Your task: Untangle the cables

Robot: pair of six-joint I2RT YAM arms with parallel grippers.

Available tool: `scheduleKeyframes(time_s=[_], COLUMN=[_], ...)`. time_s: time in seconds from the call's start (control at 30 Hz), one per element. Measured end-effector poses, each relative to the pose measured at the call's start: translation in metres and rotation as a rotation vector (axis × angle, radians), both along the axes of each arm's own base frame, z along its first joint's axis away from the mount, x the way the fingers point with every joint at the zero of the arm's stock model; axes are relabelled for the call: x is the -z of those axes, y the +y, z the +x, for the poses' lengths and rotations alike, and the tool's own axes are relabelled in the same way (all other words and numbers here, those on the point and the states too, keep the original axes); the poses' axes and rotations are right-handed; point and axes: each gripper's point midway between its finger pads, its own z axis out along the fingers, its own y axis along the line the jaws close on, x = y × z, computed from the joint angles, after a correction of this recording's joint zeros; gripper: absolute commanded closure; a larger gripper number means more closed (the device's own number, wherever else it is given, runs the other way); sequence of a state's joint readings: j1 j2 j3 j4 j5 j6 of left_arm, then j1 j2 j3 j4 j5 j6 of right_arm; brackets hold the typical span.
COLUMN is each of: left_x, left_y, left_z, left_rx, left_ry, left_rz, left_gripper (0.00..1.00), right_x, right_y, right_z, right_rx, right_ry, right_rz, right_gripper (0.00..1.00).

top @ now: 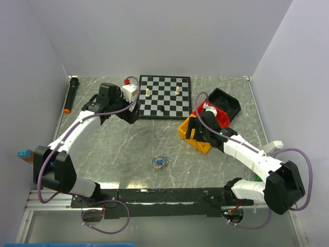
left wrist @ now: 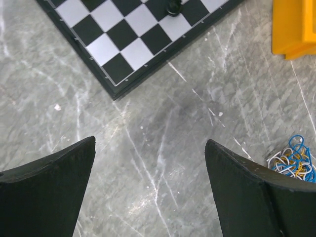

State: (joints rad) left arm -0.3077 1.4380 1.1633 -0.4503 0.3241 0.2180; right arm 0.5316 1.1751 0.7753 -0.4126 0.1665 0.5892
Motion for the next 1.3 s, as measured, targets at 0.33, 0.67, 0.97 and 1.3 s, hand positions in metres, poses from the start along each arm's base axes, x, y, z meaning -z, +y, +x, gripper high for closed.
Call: scheduleKeyframes(time_s=[0.33,0.67,0.97,1.3], left_x=[-0.007,-0.027,-0.025,-0.012], left_y=[0.038,0.056,0.058,0.062], left_z=[0.007,0.003,-0.007,-0.018], left_rx=[-0.11,-0.156,-0.16,-0.159], left_ry=[0.019,-0.03,-0.03,-0.012], left_rz=[-0.037,-0.057,-0.056,-0.038], left_gripper=[0.03,0.04,0.03,0.03], right_x=[0.03,0.016,0.004,0.006], right_y=[0.017,0.06,0.116,0.125], right_z=[-0.011,0.0,0.026,0.039], right_rx=[-0.127,-0.19,-0.229,-0.234], right_ry=[0.057,0.017,-0.028,-0.029], right_rz=[-0.133,-0.205,-0.213,-0.282], right_gripper=[0.45,0.71,0.71,0.28])
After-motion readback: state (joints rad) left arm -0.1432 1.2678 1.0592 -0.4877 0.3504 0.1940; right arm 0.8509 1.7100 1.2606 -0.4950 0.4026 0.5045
